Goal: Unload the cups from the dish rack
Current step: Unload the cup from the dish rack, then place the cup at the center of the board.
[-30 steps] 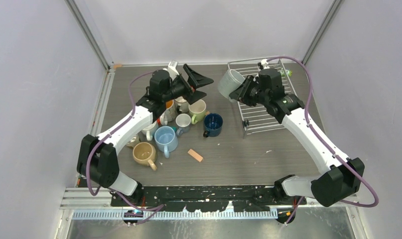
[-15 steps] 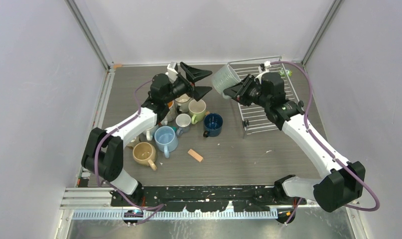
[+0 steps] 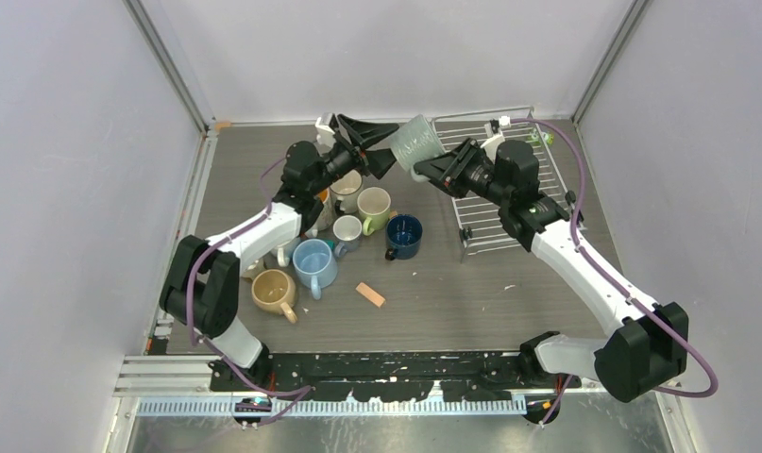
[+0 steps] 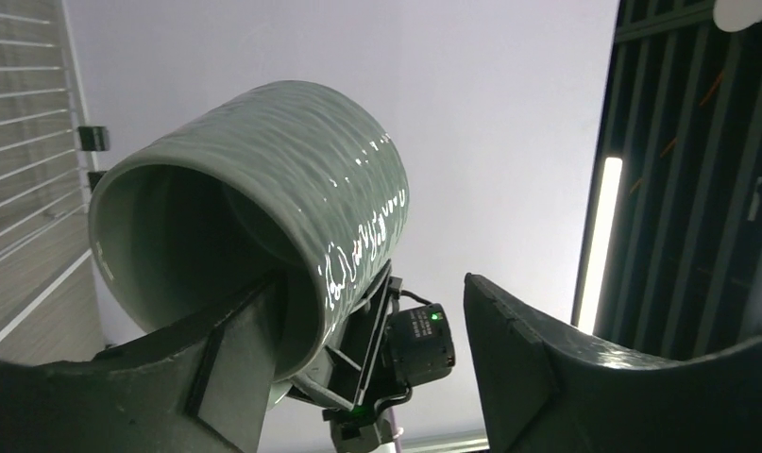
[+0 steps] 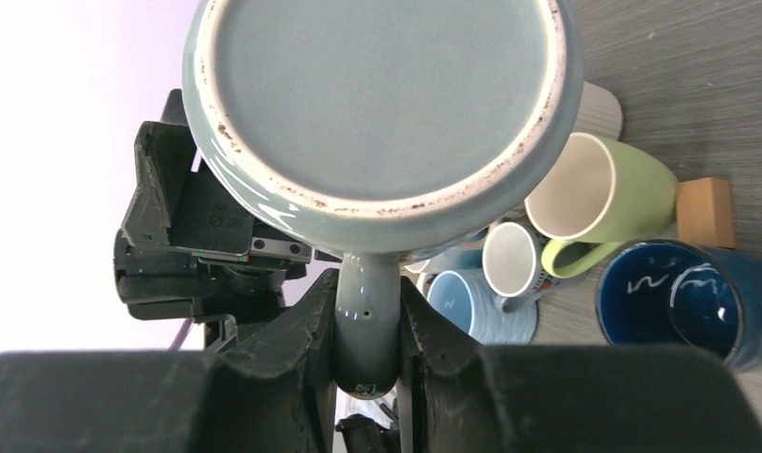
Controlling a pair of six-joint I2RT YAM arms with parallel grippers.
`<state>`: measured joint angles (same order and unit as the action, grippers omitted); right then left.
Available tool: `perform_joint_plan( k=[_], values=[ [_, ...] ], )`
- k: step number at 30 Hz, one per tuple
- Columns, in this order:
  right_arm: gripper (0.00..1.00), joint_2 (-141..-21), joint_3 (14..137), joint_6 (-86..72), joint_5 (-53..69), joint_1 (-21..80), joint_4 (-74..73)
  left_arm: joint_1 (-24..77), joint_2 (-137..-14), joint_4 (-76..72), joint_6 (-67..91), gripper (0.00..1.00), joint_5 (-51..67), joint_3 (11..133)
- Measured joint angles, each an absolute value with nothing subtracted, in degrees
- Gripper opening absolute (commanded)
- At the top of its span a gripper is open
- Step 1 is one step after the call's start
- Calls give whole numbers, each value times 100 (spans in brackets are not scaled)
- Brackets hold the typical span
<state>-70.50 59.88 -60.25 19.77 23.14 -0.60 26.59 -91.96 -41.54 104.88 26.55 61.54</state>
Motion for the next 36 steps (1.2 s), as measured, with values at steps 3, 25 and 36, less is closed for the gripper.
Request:
perform_joint_plan(
  k=[3,25,36],
  values=[
    [1,-7054,5955,-6158,2062,2320,167,2661,-9242,-4464,10654,60,2611,6156],
    [66,-7181,5937,-6764,2366,2456,751,2679,-9494,-5374,11010,0,2508,6191],
    [100,-6812,6184,-5612,1885,2469,-248,2681,-9513,-4646,10639,0,2683,6243]
  ],
)
